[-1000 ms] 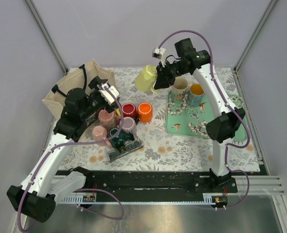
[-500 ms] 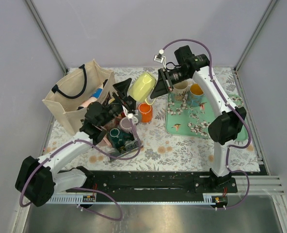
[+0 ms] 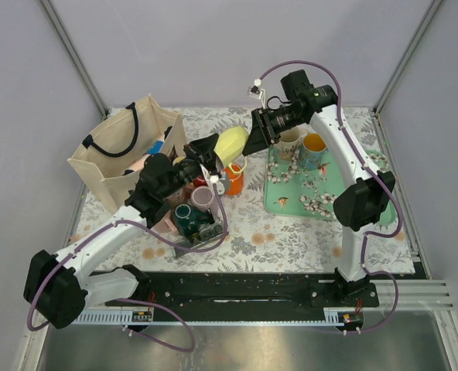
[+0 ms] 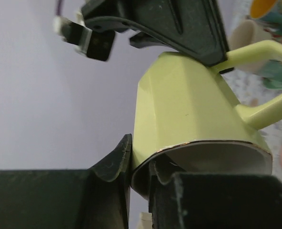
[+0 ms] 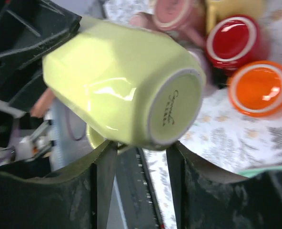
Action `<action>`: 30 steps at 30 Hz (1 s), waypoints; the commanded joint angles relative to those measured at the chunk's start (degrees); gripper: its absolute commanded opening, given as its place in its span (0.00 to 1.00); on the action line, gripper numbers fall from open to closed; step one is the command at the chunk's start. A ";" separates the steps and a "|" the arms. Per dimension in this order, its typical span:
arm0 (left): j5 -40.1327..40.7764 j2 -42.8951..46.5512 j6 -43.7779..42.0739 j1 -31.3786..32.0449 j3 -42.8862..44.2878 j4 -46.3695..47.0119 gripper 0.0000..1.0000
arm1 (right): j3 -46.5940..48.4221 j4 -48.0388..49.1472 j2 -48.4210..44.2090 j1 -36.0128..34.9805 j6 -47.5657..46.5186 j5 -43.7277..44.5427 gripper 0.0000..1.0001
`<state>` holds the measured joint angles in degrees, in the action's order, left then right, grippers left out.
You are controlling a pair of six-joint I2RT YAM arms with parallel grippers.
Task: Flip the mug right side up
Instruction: Turn over the cup at the center of the board, then place the cup at the center of the board.
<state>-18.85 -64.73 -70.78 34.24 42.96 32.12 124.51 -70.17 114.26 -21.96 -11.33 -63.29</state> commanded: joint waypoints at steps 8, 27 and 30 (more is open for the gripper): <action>-0.31 -2.93 24.62 2.50 28.47 -61.87 0.00 | -2.14 11.53 -8.34 4.37 -6.16 34.88 0.61; 7.93 -43.28 62.08 6.10 61.11 -99.89 0.00 | -41.09 38.78 -37.52 8.77 -4.93 58.90 0.75; 10.59 -45.82 63.92 6.98 61.27 -98.12 0.00 | -43.38 39.76 -41.47 8.77 -5.10 55.04 0.75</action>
<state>-11.60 -110.04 -14.06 40.01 100.66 -64.40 83.13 -37.15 78.54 -13.26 -15.25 -5.52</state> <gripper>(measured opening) 0.166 0.746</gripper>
